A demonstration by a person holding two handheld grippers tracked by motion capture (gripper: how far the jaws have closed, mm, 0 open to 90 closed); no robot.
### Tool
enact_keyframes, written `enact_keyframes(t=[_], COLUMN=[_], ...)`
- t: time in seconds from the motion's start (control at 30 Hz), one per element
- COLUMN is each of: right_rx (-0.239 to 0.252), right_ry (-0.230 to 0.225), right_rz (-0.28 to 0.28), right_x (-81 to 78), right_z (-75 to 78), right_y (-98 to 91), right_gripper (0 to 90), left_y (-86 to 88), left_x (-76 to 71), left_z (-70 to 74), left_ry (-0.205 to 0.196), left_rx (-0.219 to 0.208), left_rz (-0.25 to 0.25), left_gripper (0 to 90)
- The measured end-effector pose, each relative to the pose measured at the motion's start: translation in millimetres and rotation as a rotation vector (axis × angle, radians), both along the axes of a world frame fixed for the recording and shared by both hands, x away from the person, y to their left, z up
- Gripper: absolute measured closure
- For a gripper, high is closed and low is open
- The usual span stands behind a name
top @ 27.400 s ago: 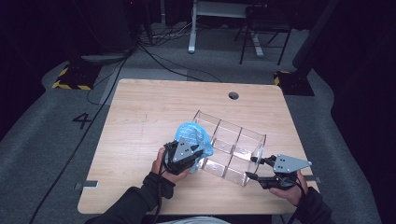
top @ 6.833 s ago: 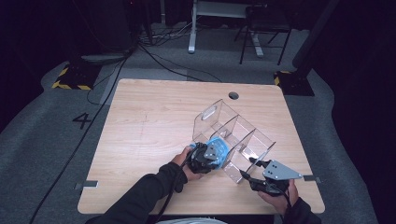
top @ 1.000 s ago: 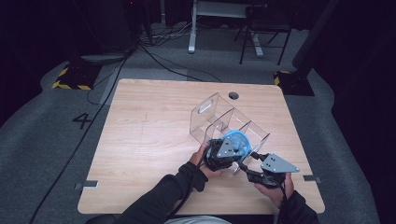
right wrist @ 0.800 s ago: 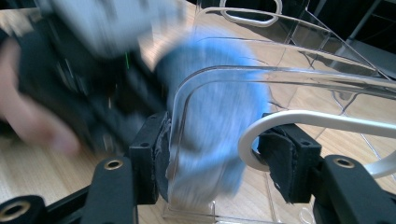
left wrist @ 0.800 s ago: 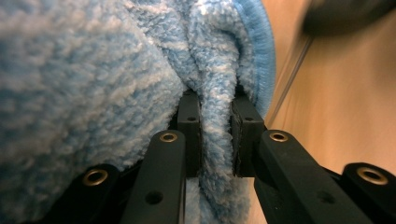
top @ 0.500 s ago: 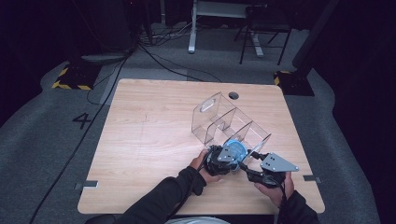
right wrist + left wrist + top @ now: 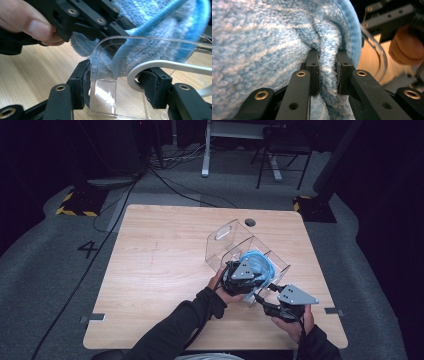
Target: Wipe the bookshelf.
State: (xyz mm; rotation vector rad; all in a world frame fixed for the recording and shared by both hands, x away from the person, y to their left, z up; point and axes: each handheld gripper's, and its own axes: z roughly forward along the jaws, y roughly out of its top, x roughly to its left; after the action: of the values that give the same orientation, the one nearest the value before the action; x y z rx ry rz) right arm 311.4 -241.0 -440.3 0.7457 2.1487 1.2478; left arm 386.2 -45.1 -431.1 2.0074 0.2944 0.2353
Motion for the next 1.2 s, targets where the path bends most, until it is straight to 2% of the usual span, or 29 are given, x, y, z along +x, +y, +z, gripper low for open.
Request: enact_keyframes(t=[0.07,0.1,0.23,0.37,0.4,0.43,0.53,0.57,0.63,0.67,0.77,0.87,0.9,1.0,1.07,1.2], right_rx=[0.0,0.001,-0.003,-0.015,-0.009,-0.009,0.011,0.023,0.035,0.042,0.041,0.033,0.029,0.007,0.02,0.032], right_ry=[0.006,0.005,0.005,-0.006,-0.009,-0.009,-0.021,-0.013,-0.01,-0.009,-0.01,-0.008,-0.008,-0.023,-0.017,0.002], right_rz=[-0.004,-0.001,-0.001,-0.016,-0.015,-0.015,-0.024,-0.022,-0.023,-0.015,-0.013,-0.002,0.001,-0.016,-0.027,-0.036], right_x=[0.5,0.7,0.0,-4.5,-6.4,-6.4,-9.2,-9.1,-7.2,-6.2,-5.4,-4.2,-4.0,-4.6,-3.5,-1.3], right_z=[0.4,0.3,0.4,1.8,2.3,2.3,4.6,5.0,4.3,4.2,4.0,3.5,3.3,2.3,1.3,-0.1], right_y=[-1.4,-2.1,-2.3,-4.7,-6.7,-6.7,-13.8,-15.6,-18.5,-19.1,-17.7,-13.7,-12.4,-11.0,-14.2,-20.2], right_gripper=[44.4,44.4,44.2,41.4,40.9,40.9,39.1,38.9,38.6,38.7,38.7,39.3,39.6,41.1,40.4,39.6], left_y=[-1.1,-2.1,-3.7,-9.4,-11.7,-11.7,-10.6,-9.7,-9.1,-8.6,-7.2,-5.8,-4.2,1.5,2.3,3.7], left_x=[2.8,3.3,0.0,-6.8,-7.8,-7.8,-4.3,-1.7,2.5,4.4,7.1,5.5,4.1,3.0,-0.7,-0.7], left_z=[-1.8,-3.6,-7.7,-15.3,-22.4,-22.4,-33.8,-39.4,-48.0,-51.8,-54.5,-60.4,-62.8,-60.0,-54.2,-41.8], left_ry=[0.01,0.004,-0.013,-0.054,-0.039,-0.039,0.01,0.048,0.086,0.109,0.121,0.124,0.124,0.15,0.121,0.1], left_rx=[0.002,0.018,0.012,0.064,0.074,0.074,0.055,0.044,0.068,0.066,0.088,0.163,0.173,0.187,0.216,0.175], left_rz=[-0.005,0.004,0.027,0.041,0.035,0.035,0.026,0.017,0.002,-0.008,-0.018,-0.032,-0.038,-0.061,-0.064,-0.062], left_gripper=[77.5,77.8,78.1,78.0,78.0,78.0,78.0,78.0,78.0,78.0,78.0,77.9,77.8,77.5,77.4,77.1])
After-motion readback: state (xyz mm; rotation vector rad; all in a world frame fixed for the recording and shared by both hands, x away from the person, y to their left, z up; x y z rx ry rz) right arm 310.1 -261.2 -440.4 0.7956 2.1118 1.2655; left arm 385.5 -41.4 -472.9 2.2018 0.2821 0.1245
